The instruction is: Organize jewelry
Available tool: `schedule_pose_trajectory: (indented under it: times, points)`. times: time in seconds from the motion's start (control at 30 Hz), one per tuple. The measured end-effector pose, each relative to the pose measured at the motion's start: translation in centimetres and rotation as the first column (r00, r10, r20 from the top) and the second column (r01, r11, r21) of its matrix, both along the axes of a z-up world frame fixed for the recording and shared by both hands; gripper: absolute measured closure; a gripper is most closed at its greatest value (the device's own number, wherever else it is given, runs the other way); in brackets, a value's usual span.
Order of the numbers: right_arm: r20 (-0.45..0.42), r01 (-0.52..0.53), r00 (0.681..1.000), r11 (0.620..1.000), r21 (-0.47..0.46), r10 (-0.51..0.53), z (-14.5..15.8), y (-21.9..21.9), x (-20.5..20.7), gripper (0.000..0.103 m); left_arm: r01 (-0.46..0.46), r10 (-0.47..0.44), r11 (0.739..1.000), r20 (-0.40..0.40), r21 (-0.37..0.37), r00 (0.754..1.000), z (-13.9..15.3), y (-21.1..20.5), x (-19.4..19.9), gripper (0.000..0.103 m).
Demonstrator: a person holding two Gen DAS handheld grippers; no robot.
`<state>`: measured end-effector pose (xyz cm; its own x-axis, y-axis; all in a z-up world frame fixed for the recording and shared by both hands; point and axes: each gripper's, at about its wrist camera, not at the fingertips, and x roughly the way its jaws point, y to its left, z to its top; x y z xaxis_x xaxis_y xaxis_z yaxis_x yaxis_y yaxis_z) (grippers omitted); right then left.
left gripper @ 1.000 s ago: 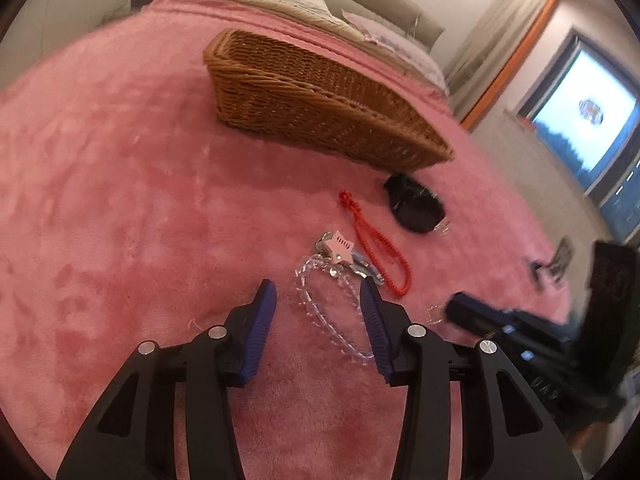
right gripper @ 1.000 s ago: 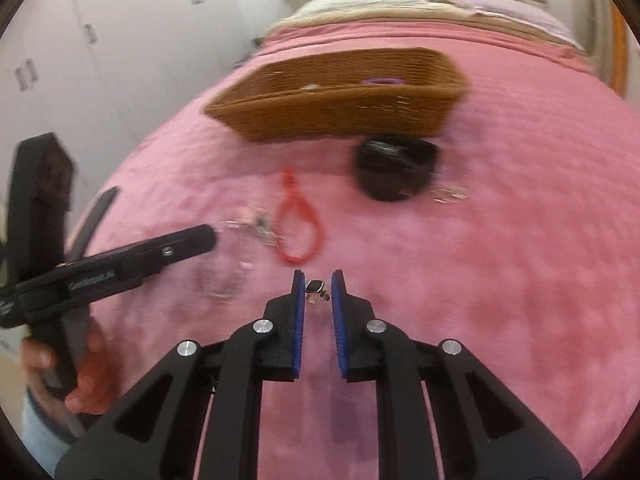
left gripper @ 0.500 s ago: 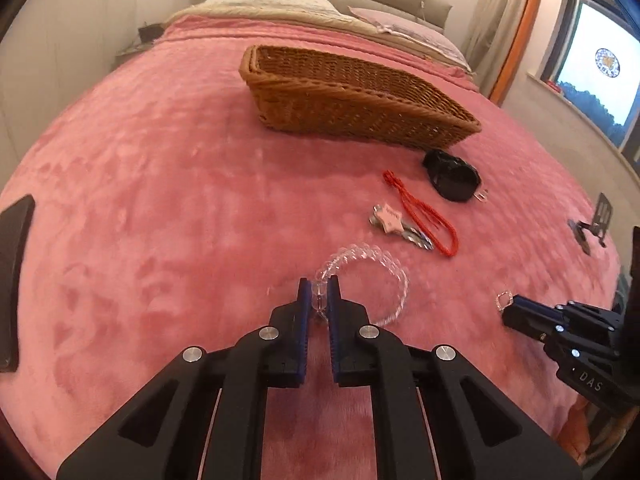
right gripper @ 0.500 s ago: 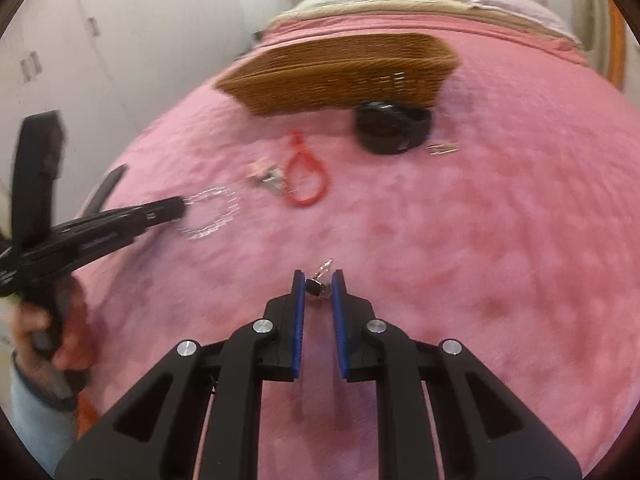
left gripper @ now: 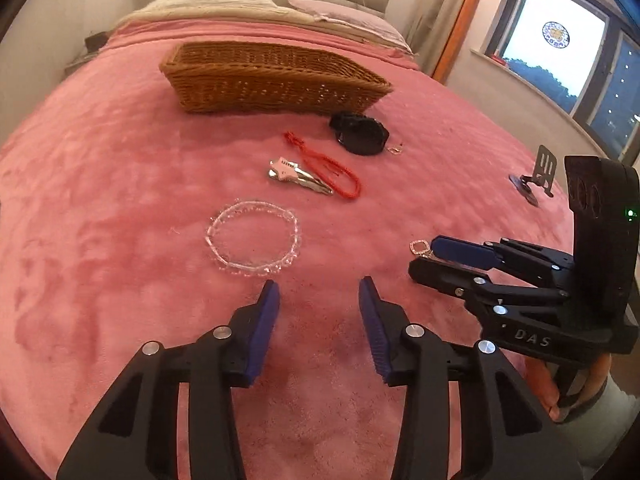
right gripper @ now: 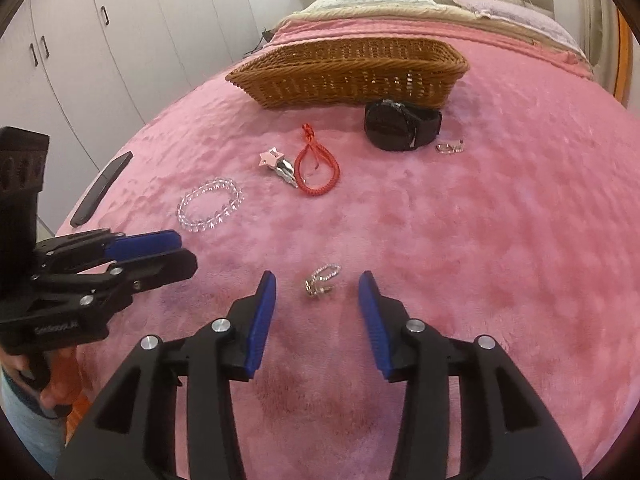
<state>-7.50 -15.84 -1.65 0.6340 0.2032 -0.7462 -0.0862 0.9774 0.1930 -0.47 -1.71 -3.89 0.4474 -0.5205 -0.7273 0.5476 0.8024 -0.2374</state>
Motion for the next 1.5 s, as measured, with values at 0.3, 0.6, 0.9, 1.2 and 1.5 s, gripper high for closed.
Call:
schedule_pose_trajectory:
  times: [0.3, 0.6, 0.9, 1.2, 1.5]
  points:
    - [0.037, 0.052, 0.998, 0.998, -0.043, -0.050, -0.4, 0.8, -0.2, 0.063, -0.206, 0.206, 0.978, 0.004, 0.041, 0.978, -0.8, 1.7, 4.5, 0.061]
    - [0.050, 0.066, 0.997, 0.993, -0.094, -0.062, -0.5, 1.7, -0.1, 0.067, -0.179, 0.166, 0.973, 0.101, 0.146, 0.981, -0.6, -0.9, 2.2, 0.082]
    - [0.121, 0.020, 0.993, 0.994, -0.110, -0.006, 0.3, 3.1, -1.4, 0.093, -0.181, 0.177, 0.983, 0.130, 0.018, 0.976, 0.5, 1.2, 1.0, 0.097]
    - [0.220, 0.013, 0.976, 0.995, -0.096, 0.009, 4.6, 3.1, -1.8, 0.093, -0.137, 0.162, 0.980, 0.172, -0.145, 0.972, 3.8, 2.0, 0.4, 0.097]
    - [0.312, 0.034, 0.950, 0.998, -0.060, -0.013, 9.9, 0.2, 2.3, 0.093, -0.053, 0.118, 0.974, 0.291, -0.219, 0.949, 9.5, 1.4, 2.3, 0.097]
